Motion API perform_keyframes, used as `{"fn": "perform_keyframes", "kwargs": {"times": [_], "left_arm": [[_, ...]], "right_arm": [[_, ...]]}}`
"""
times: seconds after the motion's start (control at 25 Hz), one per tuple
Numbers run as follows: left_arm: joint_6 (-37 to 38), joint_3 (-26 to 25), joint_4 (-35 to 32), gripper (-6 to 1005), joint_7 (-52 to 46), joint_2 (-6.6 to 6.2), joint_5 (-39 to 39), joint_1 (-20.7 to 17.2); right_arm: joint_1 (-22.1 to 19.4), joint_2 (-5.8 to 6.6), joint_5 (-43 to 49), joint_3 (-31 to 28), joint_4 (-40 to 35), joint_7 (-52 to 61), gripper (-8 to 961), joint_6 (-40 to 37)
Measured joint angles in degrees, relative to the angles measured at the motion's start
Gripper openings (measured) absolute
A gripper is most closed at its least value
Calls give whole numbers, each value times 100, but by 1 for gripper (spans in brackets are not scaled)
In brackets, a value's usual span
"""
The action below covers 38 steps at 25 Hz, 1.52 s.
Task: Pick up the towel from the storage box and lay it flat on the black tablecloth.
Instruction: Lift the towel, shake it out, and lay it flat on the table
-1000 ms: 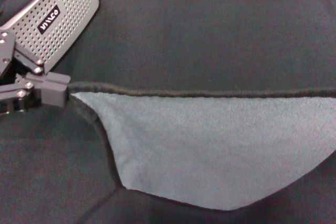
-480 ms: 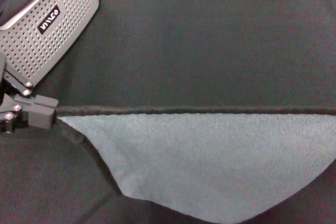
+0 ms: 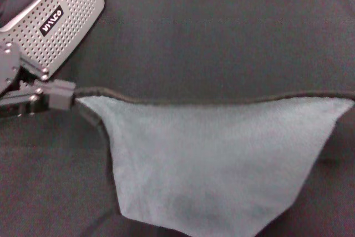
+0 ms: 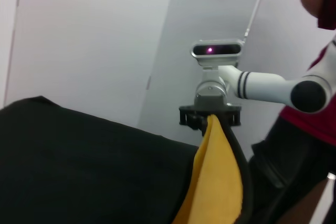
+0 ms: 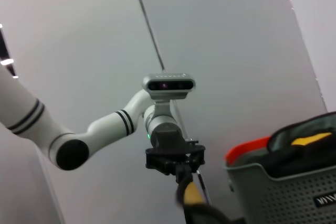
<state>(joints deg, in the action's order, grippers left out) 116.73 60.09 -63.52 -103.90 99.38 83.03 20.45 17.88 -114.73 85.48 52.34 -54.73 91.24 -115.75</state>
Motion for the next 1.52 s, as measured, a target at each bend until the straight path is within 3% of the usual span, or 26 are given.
{"fn": "perform_keyframes", "kwargs": {"times": [0.24, 0.48, 0.64, 0.92, 1.52], "left_arm": [[-21, -488, 567, 28, 277, 257, 875, 506], [-52, -1381, 1011, 28, 639, 606, 2097, 1115], [-312, -1632, 1094, 28, 780, 718, 2556, 1296], [-866, -1635, 1066, 28, 860, 720, 2631, 1330], [-1618, -1632, 1051, 28, 904, 762, 3294, 1396]], "right_arm": [[417, 97, 324, -27, 611, -328, 15, 520], [677, 164, 489, -31, 837, -514, 14, 1057], [846, 229, 502, -29, 1044, -640, 14, 1377], [1165, 283, 678, 14, 1258, -695, 14, 1871], [1825, 194, 1366, 197, 1409, -729, 15, 2853]]}}
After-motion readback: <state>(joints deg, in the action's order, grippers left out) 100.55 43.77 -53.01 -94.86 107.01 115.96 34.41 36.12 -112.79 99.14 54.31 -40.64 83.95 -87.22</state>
